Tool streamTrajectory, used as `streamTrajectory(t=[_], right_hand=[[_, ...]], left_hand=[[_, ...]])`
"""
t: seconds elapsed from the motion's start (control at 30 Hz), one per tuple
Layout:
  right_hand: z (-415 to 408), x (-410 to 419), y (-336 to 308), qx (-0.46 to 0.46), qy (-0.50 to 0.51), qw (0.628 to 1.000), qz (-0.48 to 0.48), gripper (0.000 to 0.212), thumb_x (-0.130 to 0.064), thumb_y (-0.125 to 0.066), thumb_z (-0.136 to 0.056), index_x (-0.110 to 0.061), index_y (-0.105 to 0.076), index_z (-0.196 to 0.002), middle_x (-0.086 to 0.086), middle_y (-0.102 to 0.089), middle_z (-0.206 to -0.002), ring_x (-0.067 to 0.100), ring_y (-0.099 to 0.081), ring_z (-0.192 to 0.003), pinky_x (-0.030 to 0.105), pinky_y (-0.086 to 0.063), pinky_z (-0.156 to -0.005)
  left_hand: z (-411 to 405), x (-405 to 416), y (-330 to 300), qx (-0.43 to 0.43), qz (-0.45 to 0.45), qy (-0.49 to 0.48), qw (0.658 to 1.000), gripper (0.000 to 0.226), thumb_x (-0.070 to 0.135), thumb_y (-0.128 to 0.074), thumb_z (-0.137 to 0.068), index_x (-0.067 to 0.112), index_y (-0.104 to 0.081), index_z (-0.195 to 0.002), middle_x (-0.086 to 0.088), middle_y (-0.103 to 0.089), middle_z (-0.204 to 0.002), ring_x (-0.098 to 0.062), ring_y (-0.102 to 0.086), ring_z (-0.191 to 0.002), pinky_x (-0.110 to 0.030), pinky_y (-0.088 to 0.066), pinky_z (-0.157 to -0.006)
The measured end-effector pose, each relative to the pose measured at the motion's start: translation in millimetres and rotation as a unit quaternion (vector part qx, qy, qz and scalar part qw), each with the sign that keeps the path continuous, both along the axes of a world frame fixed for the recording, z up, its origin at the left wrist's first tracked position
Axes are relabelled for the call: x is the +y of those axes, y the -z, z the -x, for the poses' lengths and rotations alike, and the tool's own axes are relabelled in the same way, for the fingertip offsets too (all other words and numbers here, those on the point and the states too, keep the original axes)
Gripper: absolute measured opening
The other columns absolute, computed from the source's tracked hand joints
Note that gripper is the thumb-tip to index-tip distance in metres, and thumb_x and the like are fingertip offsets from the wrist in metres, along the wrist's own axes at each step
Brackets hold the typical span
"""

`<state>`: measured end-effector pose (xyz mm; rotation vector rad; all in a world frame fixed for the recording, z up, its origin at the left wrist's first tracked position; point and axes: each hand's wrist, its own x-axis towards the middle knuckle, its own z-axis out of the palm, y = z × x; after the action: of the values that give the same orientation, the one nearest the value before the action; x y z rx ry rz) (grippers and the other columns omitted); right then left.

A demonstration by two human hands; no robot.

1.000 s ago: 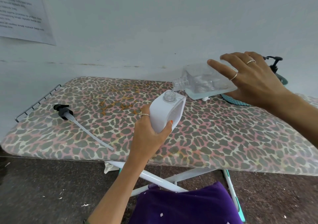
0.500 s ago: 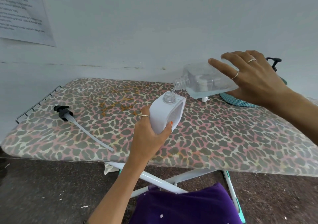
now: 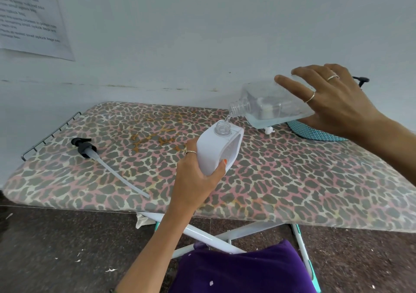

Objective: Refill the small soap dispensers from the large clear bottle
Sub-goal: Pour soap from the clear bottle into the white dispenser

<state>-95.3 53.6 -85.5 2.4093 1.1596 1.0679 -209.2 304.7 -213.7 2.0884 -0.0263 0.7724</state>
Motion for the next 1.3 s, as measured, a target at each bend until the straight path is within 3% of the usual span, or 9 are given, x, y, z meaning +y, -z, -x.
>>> streamTrajectory(t=[0.47,1.03,1.3], right_hand=[[0.4,0.1,-2.8,0.000,0.012,1.000,0.010,0.101,-0.018,-0.088,-0.060,-0.017,-0.030,-0.144,0.028,-0.052,-0.125,0.046,-0.055,-0.108,0.060,-0.041,-0.088],[1.1,-1.1,-7.1,-0.007,0.008,1.000,0.010,0.098,-0.017,-0.086,-0.062,-0.017,-0.030,-0.143,0.029,-0.052,-0.124,0.047,-0.055,-0.108,0.060,-0.041,-0.087],[1.4,-1.7,-8.3,-0.002,0.011,1.000,0.014,0.100,-0.017,-0.086,-0.062,-0.017,-0.029,-0.144,0.029,-0.051,-0.125,0.047,-0.054,-0.109,0.061,-0.041,-0.087]], left_hand=[[1.0,-0.3,-0.7,0.004,0.004,0.000,1.000,0.061,0.033,-0.075,-0.077,0.011,-0.043,-0.123,0.003,-0.056,-0.106,-0.011,-0.058,-0.086,-0.004,-0.047,-0.063],[1.6,-0.7,-1.6,0.001,0.004,0.000,1.000,0.059,0.031,-0.075,-0.076,0.010,-0.043,-0.122,0.005,-0.053,-0.104,-0.010,-0.055,-0.085,-0.001,-0.044,-0.061],[0.2,0.5,0.3,-0.002,0.004,0.004,1.000,0.060,0.032,-0.075,-0.077,0.010,-0.044,-0.123,0.001,-0.057,-0.106,-0.012,-0.058,-0.087,-0.006,-0.049,-0.063]])
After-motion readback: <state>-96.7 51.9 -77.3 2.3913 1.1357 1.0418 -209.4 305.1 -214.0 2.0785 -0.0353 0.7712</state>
